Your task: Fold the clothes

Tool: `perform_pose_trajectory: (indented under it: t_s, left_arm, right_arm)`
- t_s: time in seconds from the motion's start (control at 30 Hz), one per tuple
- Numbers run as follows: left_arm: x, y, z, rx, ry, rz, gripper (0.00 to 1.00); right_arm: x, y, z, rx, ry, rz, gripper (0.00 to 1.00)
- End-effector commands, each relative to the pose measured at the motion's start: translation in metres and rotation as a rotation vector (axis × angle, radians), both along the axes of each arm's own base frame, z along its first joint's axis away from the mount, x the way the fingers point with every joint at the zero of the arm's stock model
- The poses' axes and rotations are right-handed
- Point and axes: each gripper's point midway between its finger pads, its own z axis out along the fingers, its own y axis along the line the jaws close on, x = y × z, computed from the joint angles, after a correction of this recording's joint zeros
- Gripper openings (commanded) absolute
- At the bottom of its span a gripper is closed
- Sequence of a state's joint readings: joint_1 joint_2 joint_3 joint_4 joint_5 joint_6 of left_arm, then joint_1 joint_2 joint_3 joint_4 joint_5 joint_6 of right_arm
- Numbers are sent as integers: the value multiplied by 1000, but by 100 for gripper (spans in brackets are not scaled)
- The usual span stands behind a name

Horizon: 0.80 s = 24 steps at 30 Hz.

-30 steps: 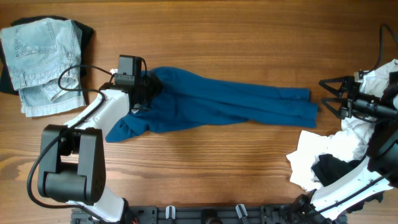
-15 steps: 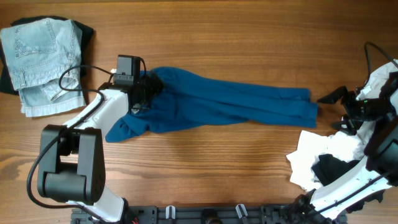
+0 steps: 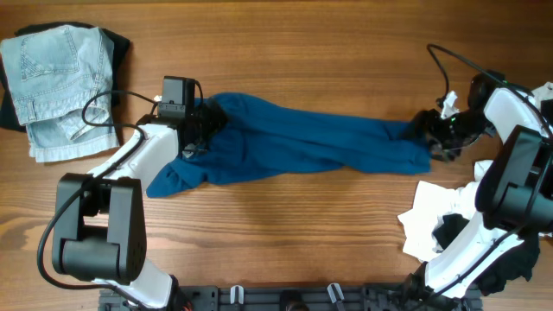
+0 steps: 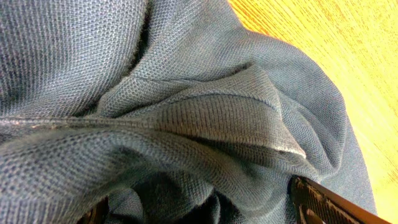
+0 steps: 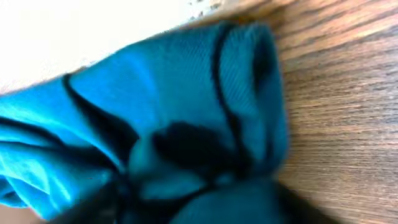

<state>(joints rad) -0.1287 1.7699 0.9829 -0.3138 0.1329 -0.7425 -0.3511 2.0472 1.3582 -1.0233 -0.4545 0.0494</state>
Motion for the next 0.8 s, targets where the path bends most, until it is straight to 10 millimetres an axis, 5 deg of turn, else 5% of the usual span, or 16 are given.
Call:
perform_pose_trajectory:
  t_s: [0.0, 0.4, 0.77]
  left_arm:
    - [-7, -3, -6, -19, 28, -14, 95]
    - [-10, -10, -5, -60, 37, -34, 99]
    - [-17, -40, 3, -225, 56, -116, 100]
  right_arm:
    - [-4, 0, -6, 1, 11, 22, 8]
    - [9, -15, -4, -25, -31, -30, 4]
    - [47, -77, 52, -88, -165, -121, 4]
